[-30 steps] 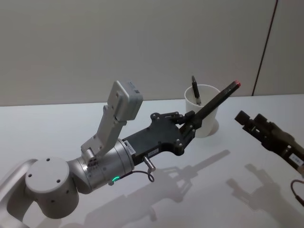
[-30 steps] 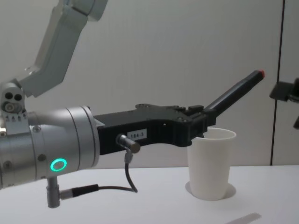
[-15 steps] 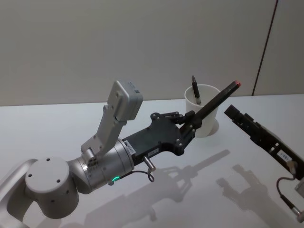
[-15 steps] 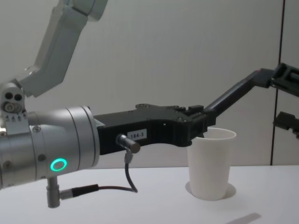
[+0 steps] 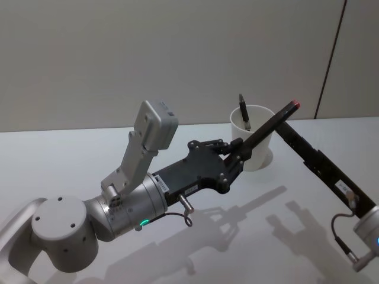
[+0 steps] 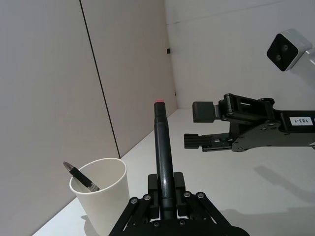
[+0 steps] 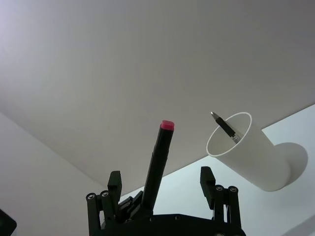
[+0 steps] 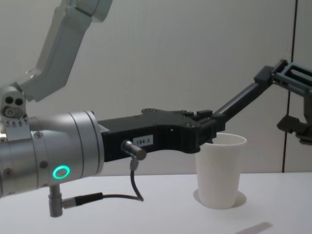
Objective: Place the pen into the pen holder.
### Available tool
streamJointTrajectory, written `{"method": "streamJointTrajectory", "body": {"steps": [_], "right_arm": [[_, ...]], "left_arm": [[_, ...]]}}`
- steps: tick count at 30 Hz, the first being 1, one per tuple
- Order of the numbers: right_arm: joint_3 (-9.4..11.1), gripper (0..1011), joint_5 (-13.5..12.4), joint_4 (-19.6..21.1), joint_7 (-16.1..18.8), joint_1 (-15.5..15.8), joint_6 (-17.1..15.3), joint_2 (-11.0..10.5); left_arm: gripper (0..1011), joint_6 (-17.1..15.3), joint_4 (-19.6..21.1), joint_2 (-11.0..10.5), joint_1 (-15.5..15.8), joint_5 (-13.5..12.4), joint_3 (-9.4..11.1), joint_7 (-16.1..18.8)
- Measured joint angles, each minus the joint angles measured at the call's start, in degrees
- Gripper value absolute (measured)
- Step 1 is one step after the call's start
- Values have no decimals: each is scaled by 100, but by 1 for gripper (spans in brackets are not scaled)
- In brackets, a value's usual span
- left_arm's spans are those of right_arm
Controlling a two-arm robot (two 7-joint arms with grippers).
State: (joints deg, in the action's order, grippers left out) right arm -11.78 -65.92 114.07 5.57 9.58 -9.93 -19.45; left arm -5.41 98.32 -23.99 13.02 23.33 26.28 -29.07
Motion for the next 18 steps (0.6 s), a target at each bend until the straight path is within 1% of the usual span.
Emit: {"method": "streamJointTrajectory", "body": {"steps": [8,18], "right_arm": [[-122,1001,66,-56,-238,-131,96,223],[-221,1001,107,-143,-441,-265,163,415]], "left_arm": [[185,0,0,0,0,0,0,0],[183,0,0,0,0,0,0,0]]}}
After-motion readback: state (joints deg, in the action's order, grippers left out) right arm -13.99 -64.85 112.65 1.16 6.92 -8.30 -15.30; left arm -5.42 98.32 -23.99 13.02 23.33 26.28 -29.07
